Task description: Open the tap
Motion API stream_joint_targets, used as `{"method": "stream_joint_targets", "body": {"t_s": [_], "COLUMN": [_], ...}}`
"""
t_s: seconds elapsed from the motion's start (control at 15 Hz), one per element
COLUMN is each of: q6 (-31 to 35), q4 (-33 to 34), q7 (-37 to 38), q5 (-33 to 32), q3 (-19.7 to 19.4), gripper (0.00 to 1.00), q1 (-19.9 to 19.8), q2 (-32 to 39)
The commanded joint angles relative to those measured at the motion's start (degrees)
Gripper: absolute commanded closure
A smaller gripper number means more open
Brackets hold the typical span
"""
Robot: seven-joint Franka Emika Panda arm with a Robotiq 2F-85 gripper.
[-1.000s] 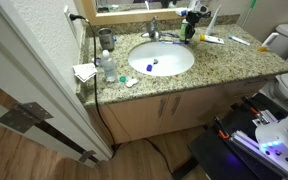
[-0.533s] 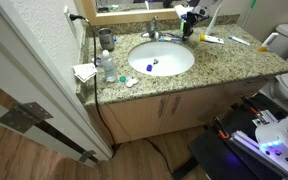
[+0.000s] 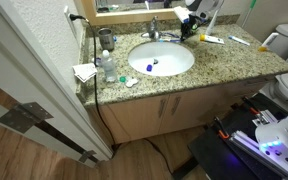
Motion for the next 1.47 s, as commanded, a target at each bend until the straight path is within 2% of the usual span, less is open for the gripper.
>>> {"method": "stream_joint_targets", "body": {"t_s": [0.0, 0.47, 0.67, 0.73, 0.8, 0.93, 1.0, 1.2, 1.27, 1.4], "q6": [-0.9, -5.5, -8.4, -10.5, -12.0, -13.3, -11.2, -12.3, -12.9, -12.2], "q4": [-2.9, -2.3, -2.4, -0.4, 0.2, 1.0, 1.2, 1.5, 1.8, 1.3], "q7": [-5.7, -14.7, -11.0, -2.7, -0.5, 1.5, -0.9, 2.4, 4.2, 8.9], "q5": [1.7, 4.1, 1.4, -0.1, -1.1, -0.3, -0.2, -0.4, -2.1, -5.3], "q3": [1.3, 1.8, -1.0, -1.0, -1.1, 1.6, 1.0, 2.1, 0.8, -1.7], "gripper": [0.98, 0.98, 0.98, 0.98, 0.98, 0.98, 0.91, 0.91, 0.98, 0.98], "q1": [-1.3, -2.1, -0.1, 5.3, 5.9, 7.0, 5.0, 7.9, 8.3, 8.9], "q2": [-2.4, -2.2, -2.6, -3.4, -3.6, -5.3, -3.0, -5.0, -3.9, -3.0]}}
